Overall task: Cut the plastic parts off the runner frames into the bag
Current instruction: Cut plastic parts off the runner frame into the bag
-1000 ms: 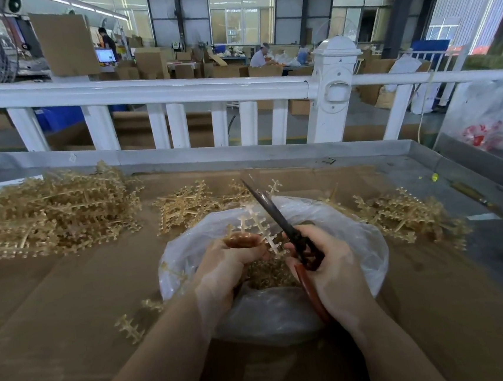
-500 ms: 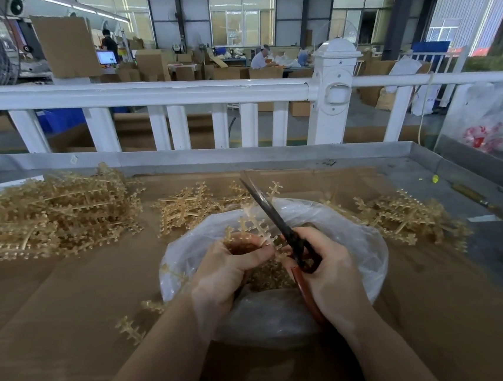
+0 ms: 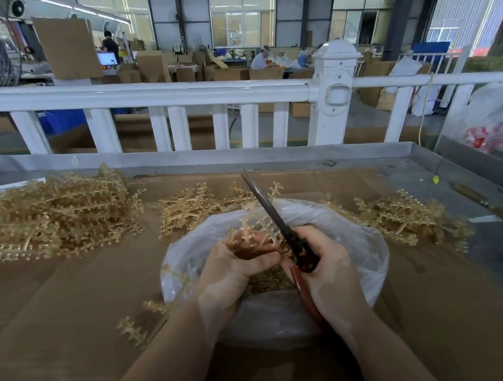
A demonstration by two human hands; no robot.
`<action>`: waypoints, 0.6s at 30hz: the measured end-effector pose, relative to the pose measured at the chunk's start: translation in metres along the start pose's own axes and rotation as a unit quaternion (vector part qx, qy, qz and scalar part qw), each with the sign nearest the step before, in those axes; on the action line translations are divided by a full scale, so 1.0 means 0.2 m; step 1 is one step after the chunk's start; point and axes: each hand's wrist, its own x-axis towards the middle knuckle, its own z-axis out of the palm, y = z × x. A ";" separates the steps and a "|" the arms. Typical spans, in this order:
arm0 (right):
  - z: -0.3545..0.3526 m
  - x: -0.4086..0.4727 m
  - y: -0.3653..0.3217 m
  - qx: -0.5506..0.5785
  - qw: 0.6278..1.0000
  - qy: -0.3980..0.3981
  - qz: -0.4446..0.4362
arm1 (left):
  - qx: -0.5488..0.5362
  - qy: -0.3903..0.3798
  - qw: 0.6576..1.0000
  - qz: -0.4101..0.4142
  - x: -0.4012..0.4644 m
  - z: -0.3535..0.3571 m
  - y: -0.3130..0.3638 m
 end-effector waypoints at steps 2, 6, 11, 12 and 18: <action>0.01 0.00 0.00 -0.005 1.000 0.001 -0.009 | 0.005 0.015 1.000 0.009 0.00 0.01 -0.01; 0.01 -0.01 -0.01 -0.008 1.000 0.009 -0.017 | 0.009 0.045 0.999 0.005 0.00 0.01 -0.02; 0.02 -0.02 -0.02 -0.040 0.999 0.007 0.007 | -0.088 0.068 0.994 -0.019 0.00 -0.01 -0.01; 0.03 -0.03 -0.02 -0.059 0.998 0.012 0.011 | -0.109 0.080 0.991 -0.020 0.00 -0.01 -0.01; 0.00 -0.03 -0.02 -0.212 0.976 0.003 0.049 | -0.177 0.151 0.972 -0.016 0.03 -0.01 -0.01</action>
